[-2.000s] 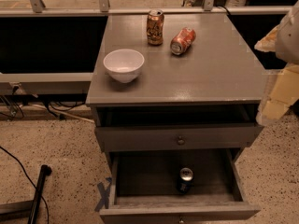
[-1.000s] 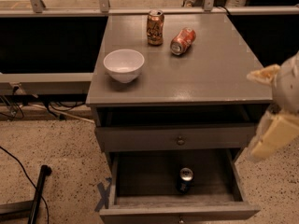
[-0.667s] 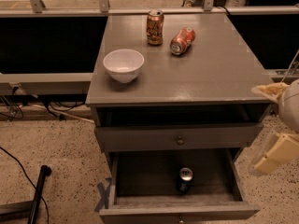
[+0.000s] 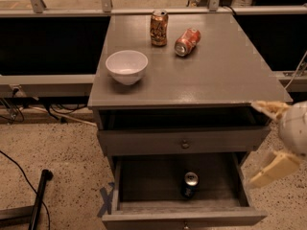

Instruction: Pick pepsi can from middle drawer and place on counter

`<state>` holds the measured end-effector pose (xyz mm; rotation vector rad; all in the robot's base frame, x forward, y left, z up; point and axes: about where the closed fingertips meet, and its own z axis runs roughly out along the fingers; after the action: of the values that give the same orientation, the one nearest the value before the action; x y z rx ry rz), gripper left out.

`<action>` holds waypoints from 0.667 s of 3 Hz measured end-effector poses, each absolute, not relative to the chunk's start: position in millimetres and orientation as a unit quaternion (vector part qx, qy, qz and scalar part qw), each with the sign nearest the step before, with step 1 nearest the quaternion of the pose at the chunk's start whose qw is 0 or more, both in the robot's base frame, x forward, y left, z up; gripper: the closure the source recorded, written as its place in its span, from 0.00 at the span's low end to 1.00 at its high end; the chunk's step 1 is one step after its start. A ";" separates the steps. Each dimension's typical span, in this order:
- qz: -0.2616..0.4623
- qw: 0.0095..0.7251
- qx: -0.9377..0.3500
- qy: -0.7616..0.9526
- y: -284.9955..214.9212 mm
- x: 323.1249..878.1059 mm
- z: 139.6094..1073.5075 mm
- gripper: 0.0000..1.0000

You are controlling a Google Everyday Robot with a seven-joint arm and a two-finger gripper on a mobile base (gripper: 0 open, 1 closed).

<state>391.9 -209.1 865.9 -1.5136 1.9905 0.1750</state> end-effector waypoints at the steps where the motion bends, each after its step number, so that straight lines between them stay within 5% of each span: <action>1: 0.090 0.371 -0.522 0.763 -223.7 379.1 808.7 0.00; 2: 0.073 0.399 -0.515 0.755 -233.6 379.5 811.5 0.00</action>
Offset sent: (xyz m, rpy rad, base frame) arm -0.0121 -0.0128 -0.0515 0.1197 -0.0408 -0.0712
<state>379.5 -233.6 811.5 -1.3028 1.9119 0.1857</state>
